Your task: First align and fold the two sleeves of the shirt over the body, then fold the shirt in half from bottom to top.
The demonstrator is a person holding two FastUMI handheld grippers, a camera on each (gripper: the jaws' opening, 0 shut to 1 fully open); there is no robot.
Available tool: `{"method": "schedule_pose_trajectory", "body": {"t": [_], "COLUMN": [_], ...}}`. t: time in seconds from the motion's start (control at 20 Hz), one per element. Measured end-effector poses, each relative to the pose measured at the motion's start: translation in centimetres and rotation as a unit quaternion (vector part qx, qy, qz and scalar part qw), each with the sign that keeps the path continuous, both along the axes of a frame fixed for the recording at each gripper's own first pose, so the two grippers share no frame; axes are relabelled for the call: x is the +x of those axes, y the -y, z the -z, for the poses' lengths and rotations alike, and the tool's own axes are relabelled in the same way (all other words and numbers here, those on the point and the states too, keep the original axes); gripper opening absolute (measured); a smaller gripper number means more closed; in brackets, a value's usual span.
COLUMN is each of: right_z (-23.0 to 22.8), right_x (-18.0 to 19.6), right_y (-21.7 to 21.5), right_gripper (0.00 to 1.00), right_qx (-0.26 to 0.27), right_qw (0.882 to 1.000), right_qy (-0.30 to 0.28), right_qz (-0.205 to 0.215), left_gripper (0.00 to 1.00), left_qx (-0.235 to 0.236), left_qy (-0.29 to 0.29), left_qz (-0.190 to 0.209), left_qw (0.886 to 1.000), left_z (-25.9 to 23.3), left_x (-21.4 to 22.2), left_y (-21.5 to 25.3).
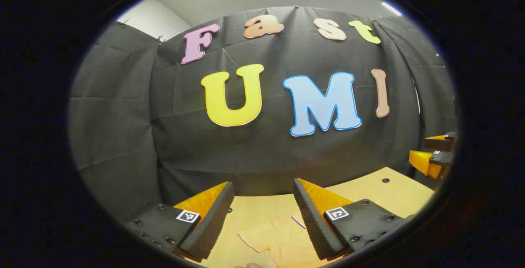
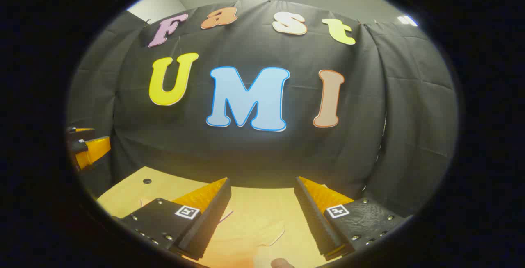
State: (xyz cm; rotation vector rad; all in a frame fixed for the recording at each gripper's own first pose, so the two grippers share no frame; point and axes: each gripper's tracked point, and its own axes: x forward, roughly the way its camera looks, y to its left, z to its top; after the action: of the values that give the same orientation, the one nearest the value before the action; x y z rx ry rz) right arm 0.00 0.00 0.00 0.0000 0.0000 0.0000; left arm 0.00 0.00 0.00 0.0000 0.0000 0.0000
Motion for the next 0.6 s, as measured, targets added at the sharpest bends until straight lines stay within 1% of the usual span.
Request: {"method": "schedule_pose_trajectory", "body": {"t": [0.1, 0.25, 0.45, 0.6], "right_z": [0.2, 2.2, 6.2, 9.9], "right_x": [0.6, 1.7, 3.9, 5.1], "right_y": [-0.2, 0.0, 0.2, 0.2], "right_gripper": [0.96, 0.96, 0.96, 0.97], "right_qx": [-0.002, 0.002, 0.011, 0.032], "right_qw": [1.0, 1.0, 0.996, 0.991], "right_qy": [-0.005, -0.03, -0.085, -0.127], "right_qz": [0.0, 0.0, 0.004, 0.002], "left_gripper": [0.95, 0.96, 0.95, 0.95], "left_qx": [-0.001, -0.001, -0.002, -0.001], "left_qy": [0.0, -0.001, -0.003, -0.005], "left_qz": [0.0, -0.003, -0.007, -0.011], "left_qw": [1.0, 1.0, 1.0, 1.0], "left_z": [0.1, 0.1, 0.2, 0.3], "left_x": [-0.2, -0.4, -0.6, -0.8], "left_y": [0.0, -0.2, -0.8, -1.2]}}
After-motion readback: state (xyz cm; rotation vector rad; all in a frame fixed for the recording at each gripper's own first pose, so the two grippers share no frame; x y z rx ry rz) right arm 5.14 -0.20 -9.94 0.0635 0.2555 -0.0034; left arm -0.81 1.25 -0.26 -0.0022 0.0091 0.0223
